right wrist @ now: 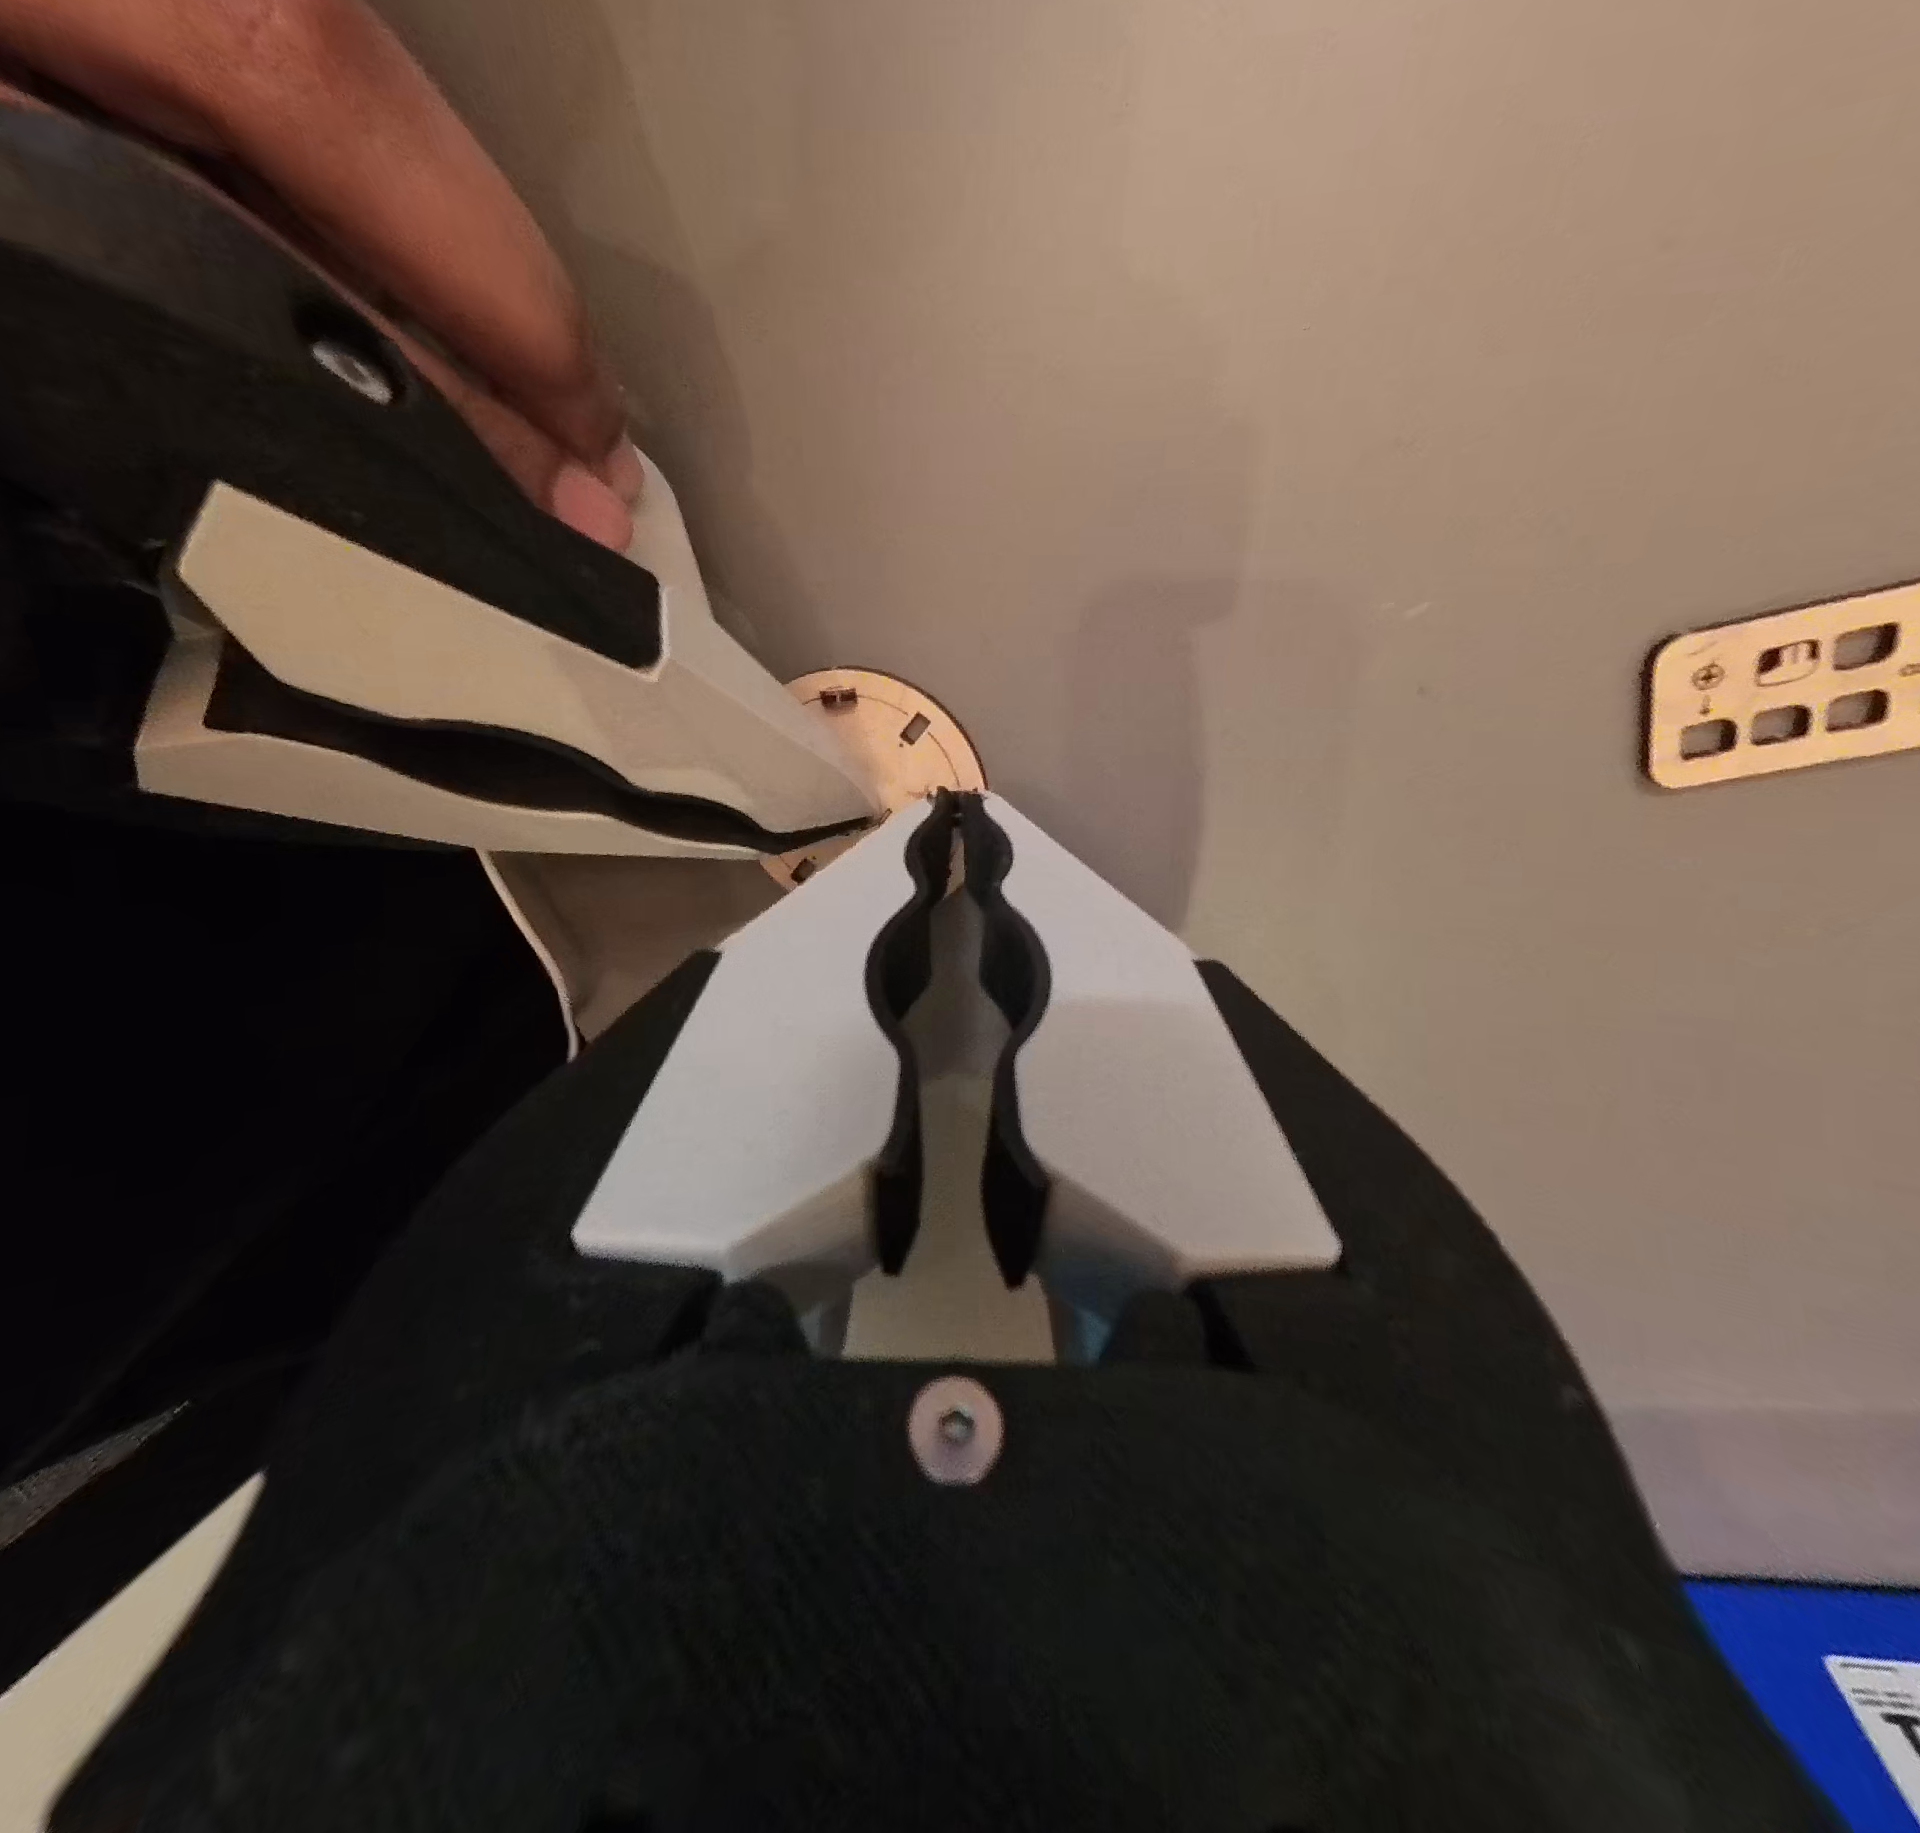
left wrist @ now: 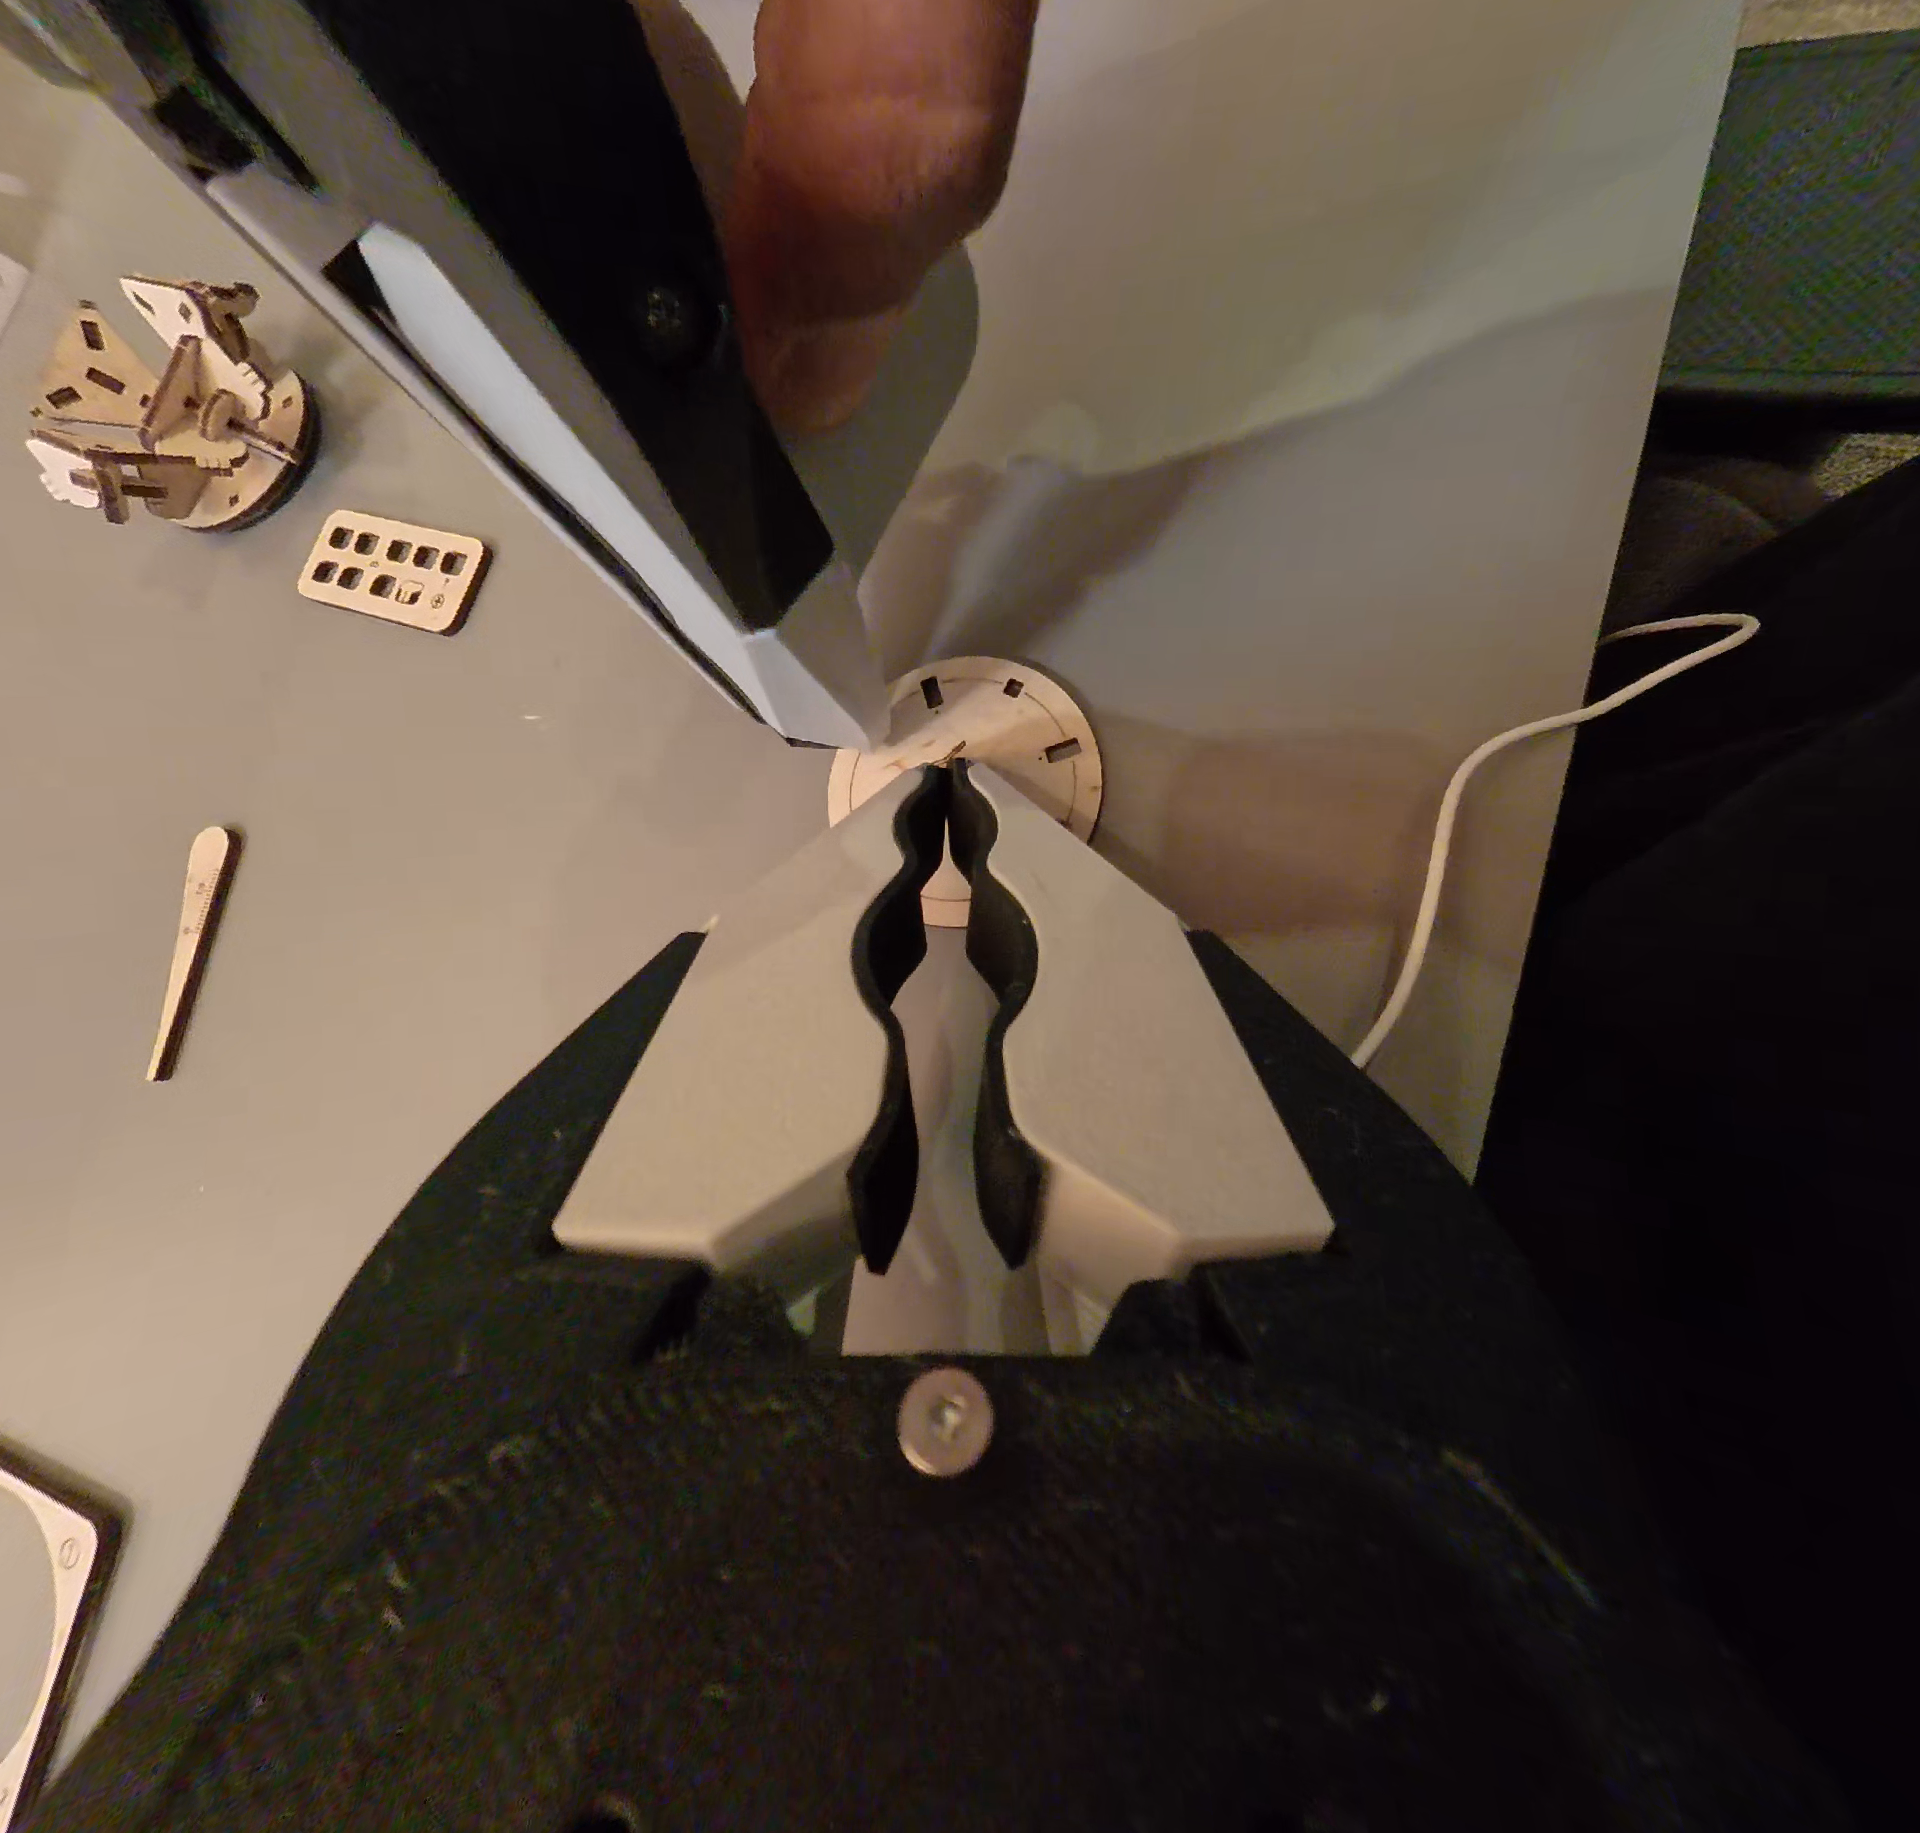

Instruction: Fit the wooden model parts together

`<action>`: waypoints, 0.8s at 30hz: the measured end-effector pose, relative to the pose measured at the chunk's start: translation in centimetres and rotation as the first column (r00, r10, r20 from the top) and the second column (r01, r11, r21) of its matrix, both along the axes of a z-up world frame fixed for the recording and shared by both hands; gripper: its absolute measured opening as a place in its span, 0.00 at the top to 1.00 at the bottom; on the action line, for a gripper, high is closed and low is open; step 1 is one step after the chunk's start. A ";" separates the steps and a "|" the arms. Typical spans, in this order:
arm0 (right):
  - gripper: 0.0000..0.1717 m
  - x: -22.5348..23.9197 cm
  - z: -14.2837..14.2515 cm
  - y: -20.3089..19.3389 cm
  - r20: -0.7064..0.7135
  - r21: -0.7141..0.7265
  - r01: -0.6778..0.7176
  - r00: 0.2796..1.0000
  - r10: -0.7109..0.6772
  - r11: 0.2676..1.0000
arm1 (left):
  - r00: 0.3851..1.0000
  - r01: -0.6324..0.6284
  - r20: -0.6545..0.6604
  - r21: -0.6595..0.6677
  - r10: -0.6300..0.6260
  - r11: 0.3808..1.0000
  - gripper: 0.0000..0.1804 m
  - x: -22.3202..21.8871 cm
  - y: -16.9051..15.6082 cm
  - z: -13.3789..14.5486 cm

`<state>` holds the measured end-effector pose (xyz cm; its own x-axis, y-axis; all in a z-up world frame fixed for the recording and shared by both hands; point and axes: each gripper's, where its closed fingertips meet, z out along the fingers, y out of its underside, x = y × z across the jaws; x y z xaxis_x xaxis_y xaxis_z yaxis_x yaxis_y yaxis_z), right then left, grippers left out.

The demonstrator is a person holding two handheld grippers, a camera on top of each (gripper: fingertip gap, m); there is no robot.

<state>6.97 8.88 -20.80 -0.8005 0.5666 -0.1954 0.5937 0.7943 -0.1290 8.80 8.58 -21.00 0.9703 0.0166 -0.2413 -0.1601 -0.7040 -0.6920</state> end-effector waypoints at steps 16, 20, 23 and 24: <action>0.83 -0.8 0.7 -0.2 -0.094 -0.064 0.012 0.995 -0.018 0.998 | 1.000 0.000 0.000 0.001 -0.001 1.000 1.00 0.0 0.0 0.0; 0.91 -3.0 3.1 -0.9 -0.194 -0.274 0.128 0.963 -0.186 0.953 | 1.000 0.001 -0.002 0.002 -0.001 1.000 1.00 0.0 0.0 0.0; 1.00 -6.6 7.1 -1.6 -0.344 -0.581 0.155 0.843 -0.414 0.799 | 1.000 0.001 -0.007 0.002 -0.001 1.000 1.00 0.0 0.0 0.0; 1.00 -7.6 9.1 -1.8 -0.365 -0.698 0.132 0.781 -0.508 0.704 | 1.000 -0.001 -0.008 0.002 0.001 1.000 1.00 0.0 0.0 0.0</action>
